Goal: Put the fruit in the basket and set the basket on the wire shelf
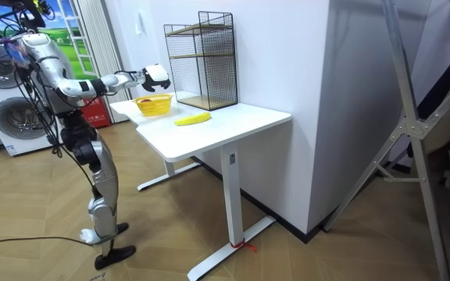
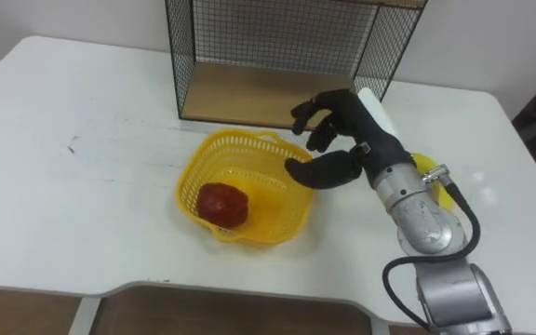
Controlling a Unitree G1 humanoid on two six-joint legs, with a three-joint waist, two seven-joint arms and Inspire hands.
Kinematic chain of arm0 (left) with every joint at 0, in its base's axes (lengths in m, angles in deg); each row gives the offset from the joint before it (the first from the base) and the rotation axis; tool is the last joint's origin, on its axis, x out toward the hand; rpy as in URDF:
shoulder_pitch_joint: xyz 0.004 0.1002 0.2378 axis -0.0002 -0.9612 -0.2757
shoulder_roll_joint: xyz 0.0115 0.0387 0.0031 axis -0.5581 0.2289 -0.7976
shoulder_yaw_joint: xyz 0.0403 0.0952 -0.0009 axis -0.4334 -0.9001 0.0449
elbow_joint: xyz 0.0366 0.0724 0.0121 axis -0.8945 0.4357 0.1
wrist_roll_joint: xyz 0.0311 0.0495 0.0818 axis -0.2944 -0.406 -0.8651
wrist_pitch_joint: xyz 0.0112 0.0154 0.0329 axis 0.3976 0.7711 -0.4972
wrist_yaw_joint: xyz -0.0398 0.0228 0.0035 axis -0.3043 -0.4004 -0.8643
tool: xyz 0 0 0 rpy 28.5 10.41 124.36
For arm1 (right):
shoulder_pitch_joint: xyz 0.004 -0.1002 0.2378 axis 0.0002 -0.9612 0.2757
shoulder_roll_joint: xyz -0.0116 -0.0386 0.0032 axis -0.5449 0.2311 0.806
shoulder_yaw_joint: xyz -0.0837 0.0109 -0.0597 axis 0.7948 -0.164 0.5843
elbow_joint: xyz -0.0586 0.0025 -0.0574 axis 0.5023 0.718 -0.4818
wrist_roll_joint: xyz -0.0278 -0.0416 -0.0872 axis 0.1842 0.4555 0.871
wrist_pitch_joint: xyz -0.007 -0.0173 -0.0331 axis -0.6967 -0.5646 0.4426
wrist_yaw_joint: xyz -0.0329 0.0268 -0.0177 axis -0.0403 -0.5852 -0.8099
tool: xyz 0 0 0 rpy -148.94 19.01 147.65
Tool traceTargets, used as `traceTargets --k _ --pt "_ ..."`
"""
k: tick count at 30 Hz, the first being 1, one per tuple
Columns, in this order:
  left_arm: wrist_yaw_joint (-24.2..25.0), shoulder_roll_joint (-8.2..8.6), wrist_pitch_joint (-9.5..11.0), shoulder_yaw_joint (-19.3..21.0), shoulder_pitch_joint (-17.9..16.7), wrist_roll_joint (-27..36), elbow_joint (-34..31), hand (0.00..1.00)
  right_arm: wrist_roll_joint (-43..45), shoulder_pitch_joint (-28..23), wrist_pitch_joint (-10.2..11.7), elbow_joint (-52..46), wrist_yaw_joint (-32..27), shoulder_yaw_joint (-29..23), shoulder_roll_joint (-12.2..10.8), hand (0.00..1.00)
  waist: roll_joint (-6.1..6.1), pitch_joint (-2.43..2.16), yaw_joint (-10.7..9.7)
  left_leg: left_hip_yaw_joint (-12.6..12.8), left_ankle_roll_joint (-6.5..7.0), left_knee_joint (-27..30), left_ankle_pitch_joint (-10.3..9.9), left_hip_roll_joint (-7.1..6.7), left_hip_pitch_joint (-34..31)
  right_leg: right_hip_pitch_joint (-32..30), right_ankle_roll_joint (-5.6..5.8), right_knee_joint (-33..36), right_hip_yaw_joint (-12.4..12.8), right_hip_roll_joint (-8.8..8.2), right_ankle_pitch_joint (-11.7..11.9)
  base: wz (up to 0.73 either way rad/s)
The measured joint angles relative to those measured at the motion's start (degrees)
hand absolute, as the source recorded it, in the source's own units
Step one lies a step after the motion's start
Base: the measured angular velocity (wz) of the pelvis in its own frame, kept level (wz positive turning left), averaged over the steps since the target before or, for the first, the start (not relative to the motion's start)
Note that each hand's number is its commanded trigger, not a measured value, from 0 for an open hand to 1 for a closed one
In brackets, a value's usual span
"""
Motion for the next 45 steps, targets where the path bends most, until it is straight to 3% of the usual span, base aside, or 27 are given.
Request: traceTargets --k 7,12,18,31,36,45 --pt "-0.02 0.16 -0.04 1.11 -0.41 0.04 -0.04 0.0 -6.92 0.01 0.44 1.9 -8.04 -5.46 0.0 0.0 0.62 -0.74 -1.13 0.05 0.0 -0.1 0.0 -0.06 0.26 -0.1 0.01 -0.01 0.04 -0.01 0.02 0.01" --pt "-0.02 0.08 -0.37 3.5 -1.19 0.05 -0.12 0.0 -6.62 0.0 0.38 7.13 -15.91 -10.59 0.01 0.0 0.34 -0.75 -1.38 1.42 -0.02 -0.91 0.03 0.17 1.32 0.28 0.01 0.01 1.19 0.16 0.02 -0.13" --pt "-0.01 -0.04 -1.29 3.91 -1.21 0.01 -1.24 0.0 -6.65 0.01 0.13 11.47 -21.89 -12.52 0.21 0.0 -0.87 -0.45 -1.93 1.88 -0.03 -0.96 0.03 0.25 1.68 0.28 -0.01 0.11 1.63 0.24 0.03 -0.04" --pt "0.0 -0.03 -3.64 4.08 -1.85 0.07 -3.88 0.0 -7.01 1.29 -1.43 17.9 -22.85 -12.48 0.62 0.0 -1.09 -0.41 -1.76 1.61 -0.06 -0.93 0.05 0.27 1.18 0.33 0.0 0.14 1.36 0.21 0.04 0.0" --pt "0.01 -0.03 -3.8 3.95 -2.03 0.04 -3.9 0.0 -7.19 4.78 -2.16 26.5 -20.48 -12.37 0.68 0.0 -1.53 -0.5 -1.55 1.37 -0.06 -0.91 0.05 0.25 1.16 0.18 0.0 0.12 1.23 0.19 0.04 0.0" --pt "0.01 -0.06 -4.72 3.97 -2.84 0.06 -3.89 0.0 -7.17 8.44 -3.41 31.81 -18.49 -12.1 1.24 0.0 -1.66 -0.41 -1.29 1.25 -0.06 -0.89 0.05 0.26 1.23 -0.14 0.0 0.1 1.26 0.22 0.04 0.0"
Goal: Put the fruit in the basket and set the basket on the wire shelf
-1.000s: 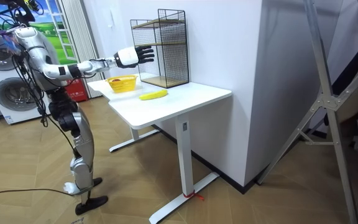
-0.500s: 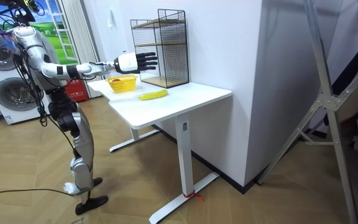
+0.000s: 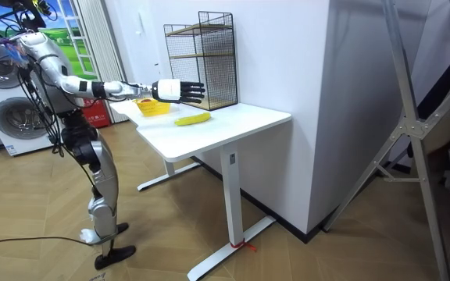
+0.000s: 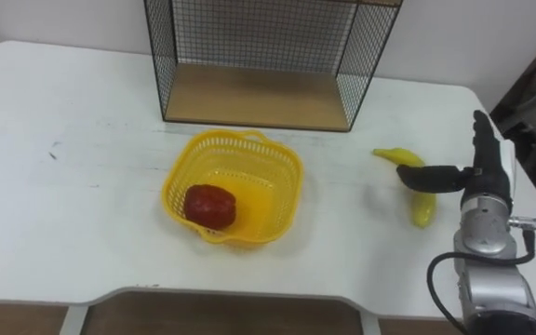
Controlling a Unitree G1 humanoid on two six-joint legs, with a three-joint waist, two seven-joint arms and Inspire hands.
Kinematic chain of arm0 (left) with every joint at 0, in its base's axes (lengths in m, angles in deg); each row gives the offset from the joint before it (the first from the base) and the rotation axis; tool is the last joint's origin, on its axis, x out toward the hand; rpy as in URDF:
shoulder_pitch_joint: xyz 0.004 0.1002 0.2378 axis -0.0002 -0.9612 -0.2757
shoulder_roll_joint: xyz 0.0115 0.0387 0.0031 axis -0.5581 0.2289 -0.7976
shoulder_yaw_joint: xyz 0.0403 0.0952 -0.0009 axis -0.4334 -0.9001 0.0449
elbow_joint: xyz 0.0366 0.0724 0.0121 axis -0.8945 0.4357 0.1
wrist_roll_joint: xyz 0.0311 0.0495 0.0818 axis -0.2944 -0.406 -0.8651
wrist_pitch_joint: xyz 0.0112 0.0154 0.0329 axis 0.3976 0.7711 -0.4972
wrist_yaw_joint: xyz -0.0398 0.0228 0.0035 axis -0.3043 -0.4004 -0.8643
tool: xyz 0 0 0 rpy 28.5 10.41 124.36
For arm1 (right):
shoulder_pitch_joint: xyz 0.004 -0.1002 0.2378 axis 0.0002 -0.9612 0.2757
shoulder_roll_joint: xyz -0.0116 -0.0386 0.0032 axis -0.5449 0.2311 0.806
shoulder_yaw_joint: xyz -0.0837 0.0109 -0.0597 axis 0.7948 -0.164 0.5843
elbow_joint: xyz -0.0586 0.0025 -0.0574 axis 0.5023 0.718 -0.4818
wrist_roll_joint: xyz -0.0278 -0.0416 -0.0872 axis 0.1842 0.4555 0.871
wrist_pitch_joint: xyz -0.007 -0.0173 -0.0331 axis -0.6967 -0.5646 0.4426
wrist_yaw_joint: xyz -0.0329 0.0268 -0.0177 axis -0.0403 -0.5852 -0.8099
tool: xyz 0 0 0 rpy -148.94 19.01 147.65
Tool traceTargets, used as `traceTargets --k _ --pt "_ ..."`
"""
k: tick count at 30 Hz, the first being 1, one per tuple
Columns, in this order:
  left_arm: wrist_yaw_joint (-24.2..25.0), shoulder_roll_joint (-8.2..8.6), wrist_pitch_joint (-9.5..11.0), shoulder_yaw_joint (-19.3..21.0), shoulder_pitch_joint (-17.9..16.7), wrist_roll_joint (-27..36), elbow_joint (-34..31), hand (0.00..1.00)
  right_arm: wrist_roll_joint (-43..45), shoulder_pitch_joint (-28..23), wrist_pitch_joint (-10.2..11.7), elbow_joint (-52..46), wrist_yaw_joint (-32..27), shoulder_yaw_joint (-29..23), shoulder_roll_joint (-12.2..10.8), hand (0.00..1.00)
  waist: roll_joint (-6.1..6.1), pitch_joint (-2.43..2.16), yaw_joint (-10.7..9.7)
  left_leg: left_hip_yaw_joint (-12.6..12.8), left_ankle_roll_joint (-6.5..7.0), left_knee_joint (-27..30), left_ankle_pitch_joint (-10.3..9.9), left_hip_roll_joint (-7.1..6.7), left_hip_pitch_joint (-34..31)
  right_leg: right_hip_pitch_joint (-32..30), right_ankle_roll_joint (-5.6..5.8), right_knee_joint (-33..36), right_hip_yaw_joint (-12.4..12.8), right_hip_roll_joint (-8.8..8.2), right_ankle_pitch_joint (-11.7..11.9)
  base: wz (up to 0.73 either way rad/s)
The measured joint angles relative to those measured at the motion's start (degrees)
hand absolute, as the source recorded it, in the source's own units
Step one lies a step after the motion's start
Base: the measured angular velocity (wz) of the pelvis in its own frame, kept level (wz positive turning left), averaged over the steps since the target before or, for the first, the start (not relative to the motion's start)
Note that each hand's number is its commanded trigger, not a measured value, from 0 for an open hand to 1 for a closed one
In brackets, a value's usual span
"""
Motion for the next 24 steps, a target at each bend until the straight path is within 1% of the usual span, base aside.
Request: traceTargets --k 5,7,8,11,13,14,17,19,23,24 --pt "0.0 -0.08 -0.25 0.17 -0.03 0.01 0.01 0.0 0.0 0.22 -0.42 0.74 2.01 0.99 0.67 0.0 -0.37 0.03 -0.05 -0.77 0.0 0.08 0.0 -0.12 0.05 0.26 0.0 -0.02 -0.78 -0.12 0.0 0.06" --pt "0.0 -0.25 -0.28 0.3 -0.06 -0.02 0.0 0.0 0.06 0.39 -0.72 2.22 3.16 0.98 1.09 0.0 -0.62 -0.03 0.05 -1.08 -0.02 0.1 0.02 -0.17 0.02 0.33 0.0 -0.01 -1.07 -0.15 0.0 0.08" --pt "0.0 -0.29 -0.38 0.63 -0.21 -0.02 0.0 0.0 0.16 0.39 -1.54 2.43 3.7 0.96 1.16 0.0 -0.71 -0.04 0.07 -1.13 -0.02 0.1 0.02 -0.17 0.01 0.34 0.0 -0.01 -1.13 -0.15 0.0 0.0" --pt "0.0 -0.38 -0.78 0.89 -0.35 -0.06 0.18 0.0 -0.37 1.4 -1.85 4.97 5.17 0.95 1.36 0.0 -0.81 0.0 0.16 -1.14 -0.02 0.13 0.02 -0.19 0.04 0.39 0.0 0.02 -1.23 -0.18 0.0 0.0" --pt "0.01 -0.39 -0.75 1.81 -0.14 -0.06 0.32 0.0 -0.85 1.51 -2.1 6.14 5.98 0.95 1.89 0.0 -0.93 -0.02 0.34 -1.25 -0.02 0.14 0.02 -0.22 -0.04 0.4 0.0 0.02 -1.38 -0.19 0.0 0.02" --pt "0.01 -0.43 -0.77 2.39 -0.17 -0.06 0.43 0.0 -1.16 1.51 -2.6 6.23 6.58 0.95 2.26 0.0 -0.97 -0.01 0.46 -1.36 -0.02 0.15 0.02 -0.24 -0.05 0.46 0.0 0.02 -1.68 -0.22 0.0 0.05" --pt "0.04 -0.57 -1.24 3.28 -0.26 -0.07 0.53 0.0 -1.37 1.54 -2.74 6.6 7.09 0.95 3.27 0.0 -0.96 0.05 0.38 -1.86 -0.02 0.21 0.02 -0.31 -0.08 0.86 0.0 -0.07 -2.49 -0.3 0.0 0.08" --pt "0.05 -0.83 -1.35 3.45 -0.52 -0.07 0.52 0.0 -1.61 1.88 -2.74 8.02 7.67 0.93 4.05 0.0 -0.93 0.06 0.51 -2.05 -0.02 0.22 0.02 -0.33 0.05 1.01 0.0 -0.11 -2.45 -0.26 0.0 0.06" --pt "0.05 -1.47 -1.35 3.8 -0.99 -0.02 0.53 0.0 -1.51 4.5 -2.95 12.08 8.52 0.97 4.83 0.0 -0.51 0.29 0.74 -2.62 -0.05 0.52 0.04 -0.46 -0.4 0.98 0.0 -0.13 -2.86 -0.32 0.0 0.04" --pt "0.05 -1.63 -1.33 3.79 -1.04 -0.01 0.55 0.0 -1.55 5.39 -2.96 14.03 8.8 0.98 5.27 0.0 -0.28 0.27 0.75 -2.93 -0.04 0.75 0.04 -0.53 -0.44 0.98 0.0 -0.17 -3.15 -0.37 0.0 0.13"
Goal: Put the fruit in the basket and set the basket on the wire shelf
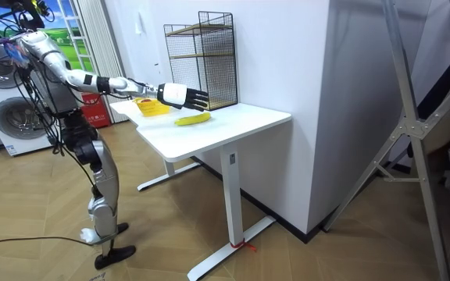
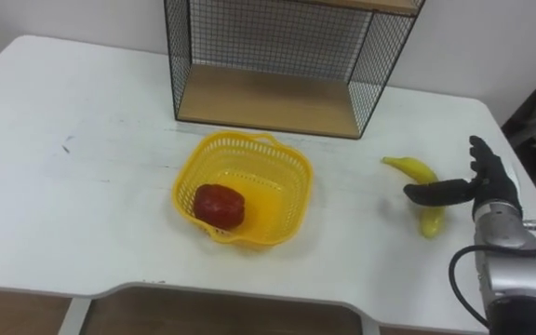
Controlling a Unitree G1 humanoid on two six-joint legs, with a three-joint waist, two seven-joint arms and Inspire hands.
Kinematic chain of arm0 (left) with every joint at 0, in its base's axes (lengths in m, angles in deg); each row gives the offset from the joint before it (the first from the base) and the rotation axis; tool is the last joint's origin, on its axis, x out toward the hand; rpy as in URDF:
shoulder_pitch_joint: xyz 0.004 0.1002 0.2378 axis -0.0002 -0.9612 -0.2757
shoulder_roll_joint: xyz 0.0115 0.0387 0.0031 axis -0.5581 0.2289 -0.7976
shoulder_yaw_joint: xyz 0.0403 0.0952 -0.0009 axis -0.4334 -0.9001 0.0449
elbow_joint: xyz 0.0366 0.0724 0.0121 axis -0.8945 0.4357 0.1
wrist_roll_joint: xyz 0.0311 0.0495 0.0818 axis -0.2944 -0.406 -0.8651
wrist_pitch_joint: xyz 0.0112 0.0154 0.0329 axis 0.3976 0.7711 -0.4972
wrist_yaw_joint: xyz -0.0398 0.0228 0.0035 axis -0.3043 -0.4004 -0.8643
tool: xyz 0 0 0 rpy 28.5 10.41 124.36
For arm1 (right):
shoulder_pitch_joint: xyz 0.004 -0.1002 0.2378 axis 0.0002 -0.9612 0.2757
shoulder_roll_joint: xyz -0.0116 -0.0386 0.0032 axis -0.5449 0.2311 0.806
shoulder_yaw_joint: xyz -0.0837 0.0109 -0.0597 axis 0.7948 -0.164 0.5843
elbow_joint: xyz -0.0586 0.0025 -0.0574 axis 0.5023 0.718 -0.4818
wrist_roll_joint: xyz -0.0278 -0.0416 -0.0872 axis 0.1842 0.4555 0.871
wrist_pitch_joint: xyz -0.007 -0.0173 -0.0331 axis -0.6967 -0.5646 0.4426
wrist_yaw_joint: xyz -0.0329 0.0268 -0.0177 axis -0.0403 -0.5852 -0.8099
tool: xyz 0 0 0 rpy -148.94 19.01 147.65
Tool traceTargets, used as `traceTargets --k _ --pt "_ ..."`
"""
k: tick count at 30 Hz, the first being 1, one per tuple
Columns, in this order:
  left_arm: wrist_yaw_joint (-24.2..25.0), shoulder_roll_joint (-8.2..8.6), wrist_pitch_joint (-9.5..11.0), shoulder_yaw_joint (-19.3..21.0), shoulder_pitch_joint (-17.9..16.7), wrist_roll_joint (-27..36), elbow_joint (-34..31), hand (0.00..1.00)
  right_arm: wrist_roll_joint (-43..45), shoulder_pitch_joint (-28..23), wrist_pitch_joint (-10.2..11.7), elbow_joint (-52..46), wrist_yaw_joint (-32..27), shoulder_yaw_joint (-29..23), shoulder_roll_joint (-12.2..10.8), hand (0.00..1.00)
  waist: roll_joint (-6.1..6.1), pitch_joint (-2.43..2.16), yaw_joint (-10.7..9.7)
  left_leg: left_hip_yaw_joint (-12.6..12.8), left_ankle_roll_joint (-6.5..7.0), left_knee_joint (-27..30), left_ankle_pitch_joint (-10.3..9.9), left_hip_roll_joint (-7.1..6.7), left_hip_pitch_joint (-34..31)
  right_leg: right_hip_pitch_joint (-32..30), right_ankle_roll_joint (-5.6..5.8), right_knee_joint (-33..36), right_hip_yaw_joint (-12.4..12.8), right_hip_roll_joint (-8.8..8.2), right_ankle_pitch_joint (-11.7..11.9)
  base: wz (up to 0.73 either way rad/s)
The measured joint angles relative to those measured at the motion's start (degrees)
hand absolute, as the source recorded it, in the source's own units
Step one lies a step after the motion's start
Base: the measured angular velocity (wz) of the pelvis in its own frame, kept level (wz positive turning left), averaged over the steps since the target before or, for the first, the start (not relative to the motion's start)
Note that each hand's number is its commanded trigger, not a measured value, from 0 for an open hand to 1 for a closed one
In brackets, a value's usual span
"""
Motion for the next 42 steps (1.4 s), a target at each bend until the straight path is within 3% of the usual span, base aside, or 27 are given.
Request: traceTargets --k 5,12,21,30,42 --pt "0.0 -0.24 -0.16 -1.13 -0.16 0.0 1.02 0.0 -0.04 1.25 0.02 5.25 0.46 0.03 0.7 0.0 0.63 -0.33 0.72 -0.7 0.05 0.2 0.14 -0.21 -0.16 0.18 0.01 0.06 -0.91 -0.19 -0.01 0.09" --pt "0.02 -0.25 -0.32 -1.17 -0.26 0.03 2.25 0.0 -0.06 2.6 -0.02 11.55 2.46 0.05 0.99 0.0 0.87 -0.32 0.81 -1.15 0.21 0.24 0.68 -0.59 -0.51 0.1 0.06 0.17 -1.36 -0.61 -0.04 0.04" --pt "0.04 -0.35 -0.17 -1.17 -0.44 0.03 2.25 0.0 -0.77 2.76 0.06 12.38 3.19 0.36 1.38 0.0 1.33 -0.06 1.04 -1.53 0.25 0.27 0.99 -0.8 -0.56 0.22 0.08 0.26 -1.79 -0.78 -0.05 0.02" --pt "0.11 -0.85 -0.33 -1.96 -0.22 0.01 2.24 0.0 3.42 2.75 0.01 12.67 4.8 4.63 2.44 0.0 0.73 -0.4 1.29 -1.29 0.25 0.04 0.98 -0.81 -0.55 0.09 0.16 0.21 -1.81 -0.76 -0.1 0.0" --pt "1.19 -2.07 -0.2 -4.22 -0.19 0.0 2.15 0.0 11.35 2.74 0.04 12.63 5.06 6.51 2.47 0.0 0.7 -0.4 1.99 -1.43 0.25 0.3 0.97 -0.76 -0.61 0.18 0.13 0.22 -1.94 -0.74 -0.07 0.0"
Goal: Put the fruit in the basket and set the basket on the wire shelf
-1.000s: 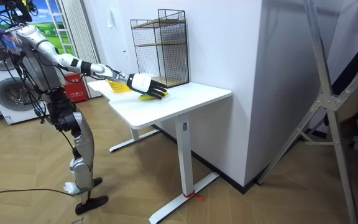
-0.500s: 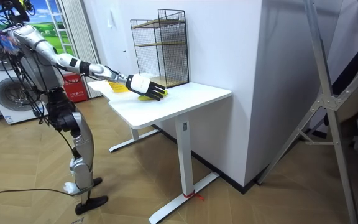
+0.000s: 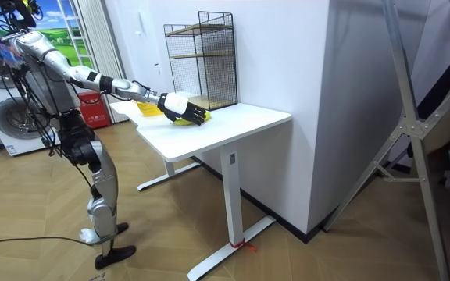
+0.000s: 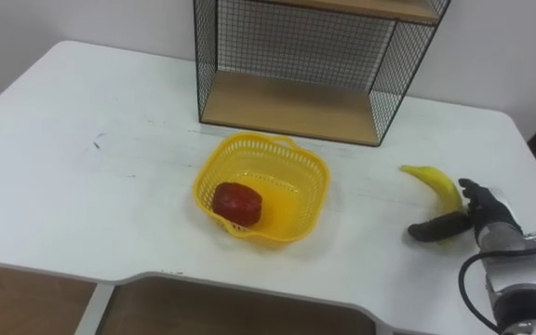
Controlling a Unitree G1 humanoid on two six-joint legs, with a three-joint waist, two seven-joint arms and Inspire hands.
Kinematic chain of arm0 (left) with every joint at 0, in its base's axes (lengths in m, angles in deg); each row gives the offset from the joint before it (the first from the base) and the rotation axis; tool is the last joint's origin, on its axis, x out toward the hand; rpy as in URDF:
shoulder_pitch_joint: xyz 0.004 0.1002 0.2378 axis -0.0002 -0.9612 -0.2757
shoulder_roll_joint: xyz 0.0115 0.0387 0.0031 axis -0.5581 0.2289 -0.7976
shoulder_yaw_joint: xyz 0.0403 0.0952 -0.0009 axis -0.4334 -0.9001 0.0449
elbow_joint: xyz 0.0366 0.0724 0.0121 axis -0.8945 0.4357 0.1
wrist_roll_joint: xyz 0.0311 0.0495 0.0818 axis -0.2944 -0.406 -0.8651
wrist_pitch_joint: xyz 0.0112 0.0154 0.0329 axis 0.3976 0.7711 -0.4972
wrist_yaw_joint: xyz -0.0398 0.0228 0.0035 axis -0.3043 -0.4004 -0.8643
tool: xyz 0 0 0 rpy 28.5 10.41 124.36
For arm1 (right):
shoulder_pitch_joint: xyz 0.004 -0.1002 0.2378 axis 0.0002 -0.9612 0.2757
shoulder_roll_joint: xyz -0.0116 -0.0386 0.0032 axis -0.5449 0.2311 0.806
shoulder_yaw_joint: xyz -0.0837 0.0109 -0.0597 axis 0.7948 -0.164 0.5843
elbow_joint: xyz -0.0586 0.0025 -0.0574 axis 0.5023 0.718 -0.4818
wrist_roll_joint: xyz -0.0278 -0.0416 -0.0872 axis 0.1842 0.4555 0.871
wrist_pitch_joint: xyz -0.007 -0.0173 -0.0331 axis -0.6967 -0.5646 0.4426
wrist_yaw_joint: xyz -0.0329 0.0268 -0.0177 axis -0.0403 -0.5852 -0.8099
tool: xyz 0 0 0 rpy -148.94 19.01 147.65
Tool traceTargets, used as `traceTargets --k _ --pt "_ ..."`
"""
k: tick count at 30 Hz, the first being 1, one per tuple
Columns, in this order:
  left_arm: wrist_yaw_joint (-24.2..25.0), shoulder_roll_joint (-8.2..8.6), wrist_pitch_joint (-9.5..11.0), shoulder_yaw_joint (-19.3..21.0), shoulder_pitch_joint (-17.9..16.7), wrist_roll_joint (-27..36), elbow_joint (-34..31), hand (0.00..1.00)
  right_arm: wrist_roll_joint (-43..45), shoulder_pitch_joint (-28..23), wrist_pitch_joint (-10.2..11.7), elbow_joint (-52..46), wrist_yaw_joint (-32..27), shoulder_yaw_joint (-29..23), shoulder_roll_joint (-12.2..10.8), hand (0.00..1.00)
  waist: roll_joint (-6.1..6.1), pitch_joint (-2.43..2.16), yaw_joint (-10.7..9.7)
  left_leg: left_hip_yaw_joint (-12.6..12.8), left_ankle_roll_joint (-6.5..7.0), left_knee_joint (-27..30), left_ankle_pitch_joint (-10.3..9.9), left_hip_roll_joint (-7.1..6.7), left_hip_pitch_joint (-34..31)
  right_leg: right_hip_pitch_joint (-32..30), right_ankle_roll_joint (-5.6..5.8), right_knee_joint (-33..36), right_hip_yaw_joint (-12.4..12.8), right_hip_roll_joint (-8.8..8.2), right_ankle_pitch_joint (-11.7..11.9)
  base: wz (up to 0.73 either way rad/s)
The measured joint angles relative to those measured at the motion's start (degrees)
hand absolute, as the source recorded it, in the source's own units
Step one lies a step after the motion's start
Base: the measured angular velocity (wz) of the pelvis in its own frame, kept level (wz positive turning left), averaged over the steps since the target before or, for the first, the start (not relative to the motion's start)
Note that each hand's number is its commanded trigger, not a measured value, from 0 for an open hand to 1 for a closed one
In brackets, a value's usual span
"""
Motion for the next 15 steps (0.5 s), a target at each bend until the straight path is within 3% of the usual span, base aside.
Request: traceTargets --k 6,7,8,15 --pt "0.0 -0.03 -0.1 -0.21 0.05 0.02 0.0 0.0 1.29 0.0 -0.04 0.13 -0.97 0.22 0.22 0.0 -0.1 0.03 0.4 -0.28 0.0 -0.01 0.0 -0.01 -0.01 0.09 0.01 -0.06 -0.52 -0.05 0.01 0.0" --pt "0.0 -0.03 -0.1 -0.22 0.05 0.01 0.0 0.0 1.53 0.0 -0.04 0.13 -1.01 0.23 0.23 0.33 -0.1 0.03 0.42 -0.3 0.0 -0.02 0.0 -0.01 -0.01 0.1 0.01 -0.05 -0.57 -0.05 0.01 0.0" --pt "0.0 -0.03 -0.1 -0.22 0.06 0.02 0.0 0.0 1.89 0.0 -0.01 0.13 -1.18 0.23 0.23 1.0 -0.11 0.03 0.44 -0.35 0.0 -0.01 0.0 0.0 -0.01 0.11 0.01 -0.05 -0.65 -0.04 0.01 0.0" --pt "0.0 -0.03 -0.06 -0.27 0.42 0.03 -0.03 0.0 3.24 -0.02 -0.04 0.39 -3.71 1.43 0.3 1.0 -0.12 0.09 0.43 -0.7 0.0 0.23 -0.02 -0.08 -0.46 0.09 0.06 -0.07 -1.28 -0.14 0.04 0.02"
